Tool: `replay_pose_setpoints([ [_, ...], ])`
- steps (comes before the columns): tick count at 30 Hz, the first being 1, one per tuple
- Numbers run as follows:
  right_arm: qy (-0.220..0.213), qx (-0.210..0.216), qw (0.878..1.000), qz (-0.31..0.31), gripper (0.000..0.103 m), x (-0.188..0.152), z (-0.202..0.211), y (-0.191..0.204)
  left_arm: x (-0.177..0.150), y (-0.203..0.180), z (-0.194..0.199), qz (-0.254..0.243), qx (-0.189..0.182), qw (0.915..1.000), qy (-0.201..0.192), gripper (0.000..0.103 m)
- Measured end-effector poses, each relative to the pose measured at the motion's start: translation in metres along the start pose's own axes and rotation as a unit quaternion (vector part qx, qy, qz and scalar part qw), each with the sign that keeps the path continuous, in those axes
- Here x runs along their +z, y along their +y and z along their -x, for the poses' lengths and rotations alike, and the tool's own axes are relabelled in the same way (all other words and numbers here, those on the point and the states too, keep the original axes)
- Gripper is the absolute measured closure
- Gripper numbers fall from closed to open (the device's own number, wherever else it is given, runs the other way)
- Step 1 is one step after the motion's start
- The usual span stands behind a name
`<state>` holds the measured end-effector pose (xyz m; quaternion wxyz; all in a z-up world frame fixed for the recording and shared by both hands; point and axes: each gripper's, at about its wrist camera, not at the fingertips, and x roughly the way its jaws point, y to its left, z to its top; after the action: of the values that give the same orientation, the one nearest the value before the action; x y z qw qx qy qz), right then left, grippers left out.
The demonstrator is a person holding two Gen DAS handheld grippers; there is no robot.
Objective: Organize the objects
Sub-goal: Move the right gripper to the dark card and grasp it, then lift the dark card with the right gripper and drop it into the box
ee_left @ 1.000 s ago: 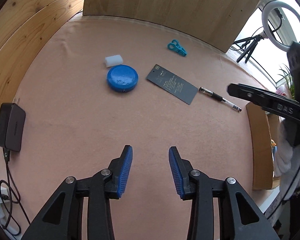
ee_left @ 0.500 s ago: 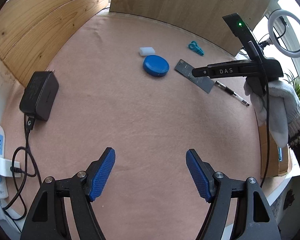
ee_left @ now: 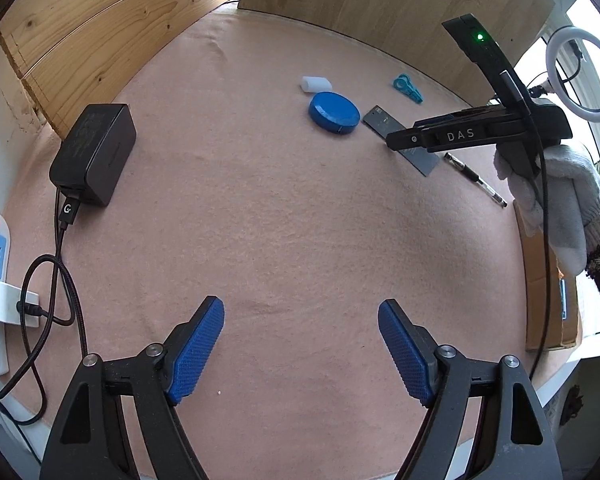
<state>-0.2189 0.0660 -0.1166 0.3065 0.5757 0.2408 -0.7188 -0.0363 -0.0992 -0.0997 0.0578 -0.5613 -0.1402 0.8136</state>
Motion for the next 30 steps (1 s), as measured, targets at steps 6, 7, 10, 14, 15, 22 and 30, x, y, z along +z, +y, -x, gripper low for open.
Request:
replay_pose_setpoints([
  [6,0.021,0.002,1.000,0.014,0.046,0.003,-0.005,0.001,-0.002,0.001,0.001,0.005,-0.003,1.0000,-0.001,0.021],
  [7,0.023,0.005,1.000,0.014,0.046,0.003,-0.005,0.001,-0.002,0.002,0.001,0.005,-0.003,1.0000,-0.001,0.021],
  [10,0.024,0.000,1.000,0.012,0.046,0.003,-0.004,0.001,-0.003,0.003,0.003,0.007,-0.004,1.0000,-0.001,0.021],
  [14,0.018,0.000,1.000,0.000,0.050,0.001,-0.002,0.001,0.000,0.004,0.003,0.006,-0.005,1.0000,-0.002,0.021],
  [15,0.015,0.002,1.000,-0.004,0.053,0.000,-0.001,0.001,0.001,0.003,0.003,0.007,-0.005,1.0000,-0.002,0.021],
  [22,0.002,0.024,0.999,-0.039,0.055,-0.010,0.006,-0.004,0.004,-0.001,0.003,0.004,-0.009,1.0000,-0.003,0.021],
  [30,-0.054,0.049,0.987,-0.144,0.055,-0.043,0.032,-0.019,0.012,-0.010,0.002,-0.009,-0.007,0.9999,-0.006,0.021],
])
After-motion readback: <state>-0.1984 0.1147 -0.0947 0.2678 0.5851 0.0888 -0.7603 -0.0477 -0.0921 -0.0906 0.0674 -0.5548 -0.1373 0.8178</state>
